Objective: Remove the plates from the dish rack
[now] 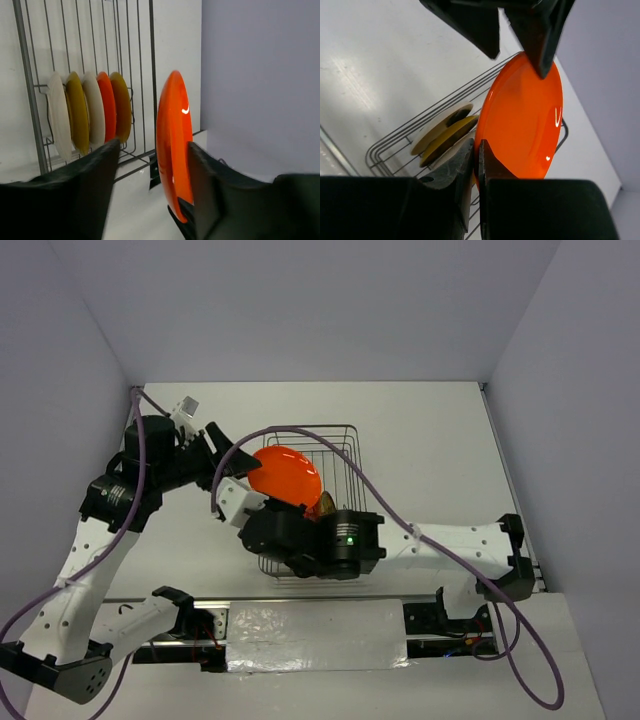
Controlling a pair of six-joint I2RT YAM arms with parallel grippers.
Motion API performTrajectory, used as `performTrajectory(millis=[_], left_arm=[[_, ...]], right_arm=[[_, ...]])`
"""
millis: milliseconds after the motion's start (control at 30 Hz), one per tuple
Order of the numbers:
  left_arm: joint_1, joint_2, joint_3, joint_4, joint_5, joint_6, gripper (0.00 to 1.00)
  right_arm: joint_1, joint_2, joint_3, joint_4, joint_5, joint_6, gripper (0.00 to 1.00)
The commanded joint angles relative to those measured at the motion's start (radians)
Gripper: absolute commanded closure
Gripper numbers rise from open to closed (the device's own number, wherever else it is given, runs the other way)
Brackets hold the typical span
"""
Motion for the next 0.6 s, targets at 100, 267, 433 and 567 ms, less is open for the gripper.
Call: performTrajectory(millis=[100,267,433,567], left_arm=[[-0.004,-0.023,-0.045,0.024,0.044,0.024,0.55],[0.001,-0.008,-0.019,-0.042,-0.118,0.069,1.00],[0.091,-0.038,0.009,-0.066,-0.453,0.037,1.00],[0.281,0.027,-0.032,0.007,-0.554,0.009,1.00]], right_arm=[[0.003,0.079,0.108,0.141,0.106,-0.156,1.00],[-0.009,0.096,0.096,0.208,0.103,-0.167,0.63],[-0.105,-0.048,-0.014,0.179,0.030,0.142,0.00],[-0.324,-0.241,-0.151,0.066,-0.176,0.530,0.00]])
